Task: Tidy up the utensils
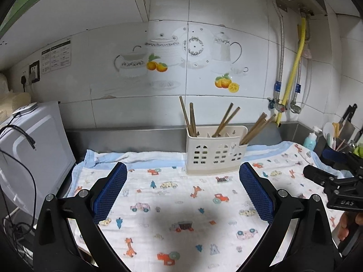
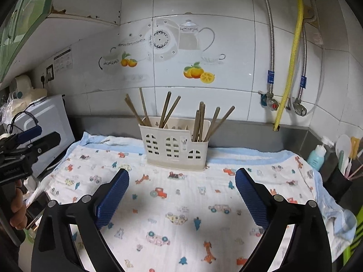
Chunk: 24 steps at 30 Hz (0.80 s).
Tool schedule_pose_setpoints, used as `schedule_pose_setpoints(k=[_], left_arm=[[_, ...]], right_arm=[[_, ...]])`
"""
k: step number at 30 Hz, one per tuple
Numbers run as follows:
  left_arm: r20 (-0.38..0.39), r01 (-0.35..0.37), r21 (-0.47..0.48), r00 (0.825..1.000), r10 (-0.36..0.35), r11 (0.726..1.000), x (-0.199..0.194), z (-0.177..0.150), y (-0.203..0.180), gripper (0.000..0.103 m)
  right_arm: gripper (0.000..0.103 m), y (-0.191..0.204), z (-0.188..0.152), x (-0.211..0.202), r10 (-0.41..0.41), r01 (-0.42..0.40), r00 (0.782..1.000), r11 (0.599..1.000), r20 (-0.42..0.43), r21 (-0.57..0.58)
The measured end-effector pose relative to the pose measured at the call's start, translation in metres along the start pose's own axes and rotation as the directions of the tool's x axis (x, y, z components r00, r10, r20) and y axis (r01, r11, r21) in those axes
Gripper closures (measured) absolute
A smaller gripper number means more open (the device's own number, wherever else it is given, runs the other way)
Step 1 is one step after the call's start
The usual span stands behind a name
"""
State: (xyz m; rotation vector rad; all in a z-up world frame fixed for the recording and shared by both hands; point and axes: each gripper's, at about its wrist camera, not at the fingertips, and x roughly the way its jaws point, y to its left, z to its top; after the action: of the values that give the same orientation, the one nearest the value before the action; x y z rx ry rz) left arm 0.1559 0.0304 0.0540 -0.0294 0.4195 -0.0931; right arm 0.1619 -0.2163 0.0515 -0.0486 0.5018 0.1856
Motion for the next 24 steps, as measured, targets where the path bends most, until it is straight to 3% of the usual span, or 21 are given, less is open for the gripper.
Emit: schedule_pose_setpoints(k=[24], left_arm=[[-0.028, -0.031, 0.018, 0.999, 0.032, 0.999, -0.049, -0.054, -0.014, 0.005]], right_arm=[[0.009, 0.012, -0.049, -0.047, -0.058, 0.059, 0.998, 0.998, -0.019, 0.007]])
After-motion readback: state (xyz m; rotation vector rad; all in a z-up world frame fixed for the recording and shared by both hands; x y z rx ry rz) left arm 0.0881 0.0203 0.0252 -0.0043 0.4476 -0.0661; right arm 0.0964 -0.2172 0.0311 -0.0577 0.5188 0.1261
